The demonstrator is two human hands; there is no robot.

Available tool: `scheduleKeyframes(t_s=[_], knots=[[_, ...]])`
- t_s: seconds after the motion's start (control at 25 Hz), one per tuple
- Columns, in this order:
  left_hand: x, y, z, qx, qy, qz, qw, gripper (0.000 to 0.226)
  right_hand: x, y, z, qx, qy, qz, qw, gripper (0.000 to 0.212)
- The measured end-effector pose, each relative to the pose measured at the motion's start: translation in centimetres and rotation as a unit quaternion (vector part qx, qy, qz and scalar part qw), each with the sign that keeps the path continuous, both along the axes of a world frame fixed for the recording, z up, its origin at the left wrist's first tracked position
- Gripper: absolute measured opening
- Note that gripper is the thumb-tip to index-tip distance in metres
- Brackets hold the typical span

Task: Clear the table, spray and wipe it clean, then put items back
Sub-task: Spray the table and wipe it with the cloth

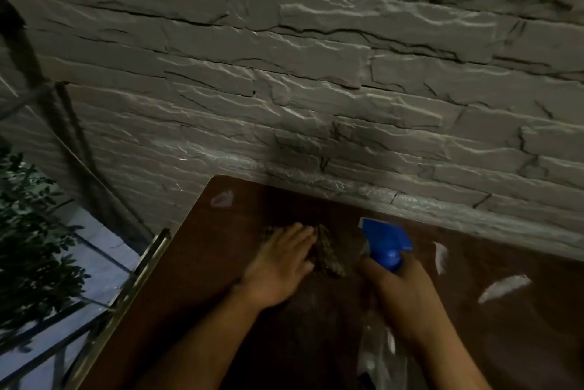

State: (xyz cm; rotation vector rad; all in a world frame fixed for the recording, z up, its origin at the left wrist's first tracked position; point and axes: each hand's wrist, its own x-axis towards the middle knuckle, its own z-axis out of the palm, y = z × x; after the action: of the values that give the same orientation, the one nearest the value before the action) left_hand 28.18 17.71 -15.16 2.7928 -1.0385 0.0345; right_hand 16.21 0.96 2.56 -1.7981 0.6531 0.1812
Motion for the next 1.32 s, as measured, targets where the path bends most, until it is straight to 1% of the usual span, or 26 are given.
scheduleKeyframes(t_s=[0.04, 0.08, 0.12, 0.16, 0.2, 0.24, 0.28, 0.36, 0.4, 0.44, 0.48, 0.56, 0.6, 0.64, 0.68, 0.76, 0.84, 0.88, 0.92, 0.96, 1.04, 1.08, 1.16, 1.24, 1.28, 1.32], knots=[[1.6, 0.7, 0.0, -0.014, -0.018, 0.086, 0.996, 0.06, -0.6, -0.4, -0.1, 0.004, 0.005, -0.013, 1.0, 0.014], [3.5, 1.1, 0.6, -0.026, 0.022, 0.205, 0.978, 0.064, -1.1, -0.7, -0.3, 0.002, 0.01, -0.025, 1.0, 0.016], [5.3, 0.8, 1.8, -0.037, 0.096, 0.328, 0.939, 0.07, -1.4, -0.9, -0.5, -0.001, 0.014, -0.033, 0.999, 0.018], [6.1, -0.9, 2.7, -0.031, 0.144, 0.409, 0.901, 0.074, -1.7, -1.0, -0.6, 0.002, 0.017, -0.041, 0.999, 0.018], [5.8, -4.0, 3.6, -0.035, 0.162, 0.421, 0.892, 0.075, -1.9, -1.1, -0.7, 0.011, 0.019, -0.049, 0.999, 0.018], [4.6, -7.2, 3.3, -0.039, 0.146, 0.376, 0.914, 0.075, -2.2, -1.3, -0.7, 0.021, 0.021, -0.057, 0.998, 0.017], [2.4, -10.1, 2.3, -0.054, 0.126, 0.292, 0.946, 0.072, -2.4, -1.3, -0.7, 0.028, 0.026, -0.062, 0.997, 0.017], [-2.3, -11.5, 0.6, -0.038, 0.113, 0.116, 0.986, 0.072, -2.7, -1.6, -0.6, 0.04, 0.048, -0.072, 0.995, 0.017], [-2.6, -10.1, 0.4, -0.034, 0.087, 0.095, 0.991, 0.075, -2.9, -1.9, -0.4, 0.046, 0.063, -0.082, 0.994, 0.018], [-1.4, -8.8, 0.3, -0.035, 0.076, 0.129, 0.988, 0.075, -3.1, -2.5, -0.3, 0.049, 0.071, -0.098, 0.991, 0.019], [0.4, -7.8, 0.3, -0.043, 0.068, 0.204, 0.976, 0.073, -3.4, -3.0, -0.3, 0.05, 0.076, -0.115, 0.989, 0.021], [3.8, -7.4, 1.4, -0.048, 0.102, 0.386, 0.916, 0.07, -3.7, -3.8, -0.2, 0.042, 0.084, -0.121, 0.988, 0.022], [4.5, -8.8, 2.6, -0.039, 0.133, 0.437, 0.889, 0.07, -3.8, -4.0, -0.2, 0.042, 0.087, -0.115, 0.989, 0.022], [4.2, -11.1, 3.7, -0.04, 0.159, 0.434, 0.886, 0.07, -3.8, -4.0, -0.1, 0.046, 0.088, -0.107, 0.989, 0.022], [3.1, -13.8, 3.7, -0.056, 0.152, 0.387, 0.908, 0.07, -3.8, -3.9, 0.0, 0.05, 0.09, -0.103, 0.989, 0.021], [-1.7, -16.9, 2.2, -0.069, 0.144, 0.206, 0.965, 0.072, -3.8, -3.6, 0.0, 0.054, 0.097, -0.104, 0.988, 0.019], [-4.1, -14.1, 0.7, -0.039, 0.115, 0.067, 0.99, 0.078, -3.9, -3.7, 0.2, 0.062, 0.111, -0.108, 0.986, 0.021], [-2.7, -12.5, 0.4, -0.041, 0.073, 0.069, 0.994, 0.072, -4.0, -3.9, 0.3, 0.063, 0.114, -0.115, 0.985, 0.023], [-0.6, -11.3, 0.3, -0.031, 0.054, 0.125, 0.99, 0.064, -4.3, -4.3, 0.4, 0.059, 0.113, -0.125, 0.984, 0.024], [1.8, -10.5, 0.5, -0.029, 0.065, 0.226, 0.971, 0.061, -4.7, -4.8, 0.3, 0.05, 0.11, -0.134, 0.984, 0.024], [3.9, -11.8, 2.8, -0.028, 0.17, 0.363, 0.916, 0.066, -5.4, -5.6, 0.1, 0.039, 0.107, -0.142, 0.983, 0.022], [3.0, -13.4, 3.4, -0.039, 0.185, 0.365, 0.912, 0.068, -5.6, -5.6, 0.0, 0.04, 0.109, -0.142, 0.983, 0.021], [-2.1, -16.0, 1.2, -0.056, 0.121, 0.185, 0.974, 0.067, -6.1, -5.4, 0.1, 0.05, 0.109, -0.143, 0.982, 0.023], [-6.2, -14.0, -0.1, -0.014, 0.094, 0.004, 0.996, 0.067, -6.5, -5.2, 0.3, 0.061, 0.11, -0.146, 0.981, 0.023], [-4.7, -12.4, 0.0, -0.002, 0.068, -0.028, 0.997, 0.066, -6.7, -5.3, 0.3, 0.059, 0.113, -0.153, 0.98, 0.024], [-2.1, -11.6, 0.3, 0.004, 0.059, 0.016, 0.998, 0.065, -6.9, -5.4, 0.3, 0.053, 0.113, -0.165, 0.978, 0.025]])
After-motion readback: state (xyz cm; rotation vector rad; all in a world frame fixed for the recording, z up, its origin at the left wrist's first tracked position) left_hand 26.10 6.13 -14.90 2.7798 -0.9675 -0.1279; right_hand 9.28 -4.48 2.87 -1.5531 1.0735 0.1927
